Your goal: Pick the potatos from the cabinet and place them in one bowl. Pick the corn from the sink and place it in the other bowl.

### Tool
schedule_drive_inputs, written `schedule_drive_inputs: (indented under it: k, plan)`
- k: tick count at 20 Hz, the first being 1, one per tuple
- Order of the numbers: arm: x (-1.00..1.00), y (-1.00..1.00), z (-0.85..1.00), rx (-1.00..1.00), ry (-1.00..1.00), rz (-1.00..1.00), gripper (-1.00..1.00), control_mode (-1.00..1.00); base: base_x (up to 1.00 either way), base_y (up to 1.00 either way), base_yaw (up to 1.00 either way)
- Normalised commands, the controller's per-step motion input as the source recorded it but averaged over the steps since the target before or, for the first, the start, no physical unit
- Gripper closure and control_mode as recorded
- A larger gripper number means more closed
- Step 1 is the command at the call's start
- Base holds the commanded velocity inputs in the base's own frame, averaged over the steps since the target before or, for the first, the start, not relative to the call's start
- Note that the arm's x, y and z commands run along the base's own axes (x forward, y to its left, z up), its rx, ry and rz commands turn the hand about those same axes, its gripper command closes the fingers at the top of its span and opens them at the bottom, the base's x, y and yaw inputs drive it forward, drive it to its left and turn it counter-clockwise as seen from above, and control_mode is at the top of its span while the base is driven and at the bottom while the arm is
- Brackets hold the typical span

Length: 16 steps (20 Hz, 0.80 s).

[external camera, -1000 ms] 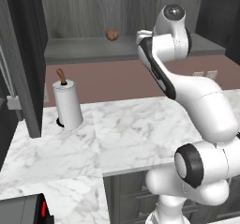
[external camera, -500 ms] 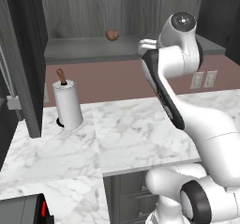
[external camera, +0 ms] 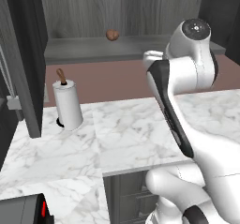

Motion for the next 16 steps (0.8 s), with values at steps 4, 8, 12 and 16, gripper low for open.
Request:
schedule_drive_inputs:
  k: [4, 8, 12, 16]
  plan:
    - [-0.76, 0.0, -0.02, 0.05, 0.11, 0.04, 1.0, -1.0, 0.0, 0.0, 0.0]
    - [-0.67, 0.0, -0.03, 0.07, 0.2, 0.1, 1.0, -1.0, 0.0, 0.0, 0.0]
    - [-0.24, 0.0, -0.29, 0.04, 0.28, 0.13, 1.0, -1.0, 0.0, 0.0, 0.0]
    - [-0.01, -0.05, -0.48, 0.0, 0.22, 0.13, 1.0, -1.0, 0.0, 0.0, 0.0]
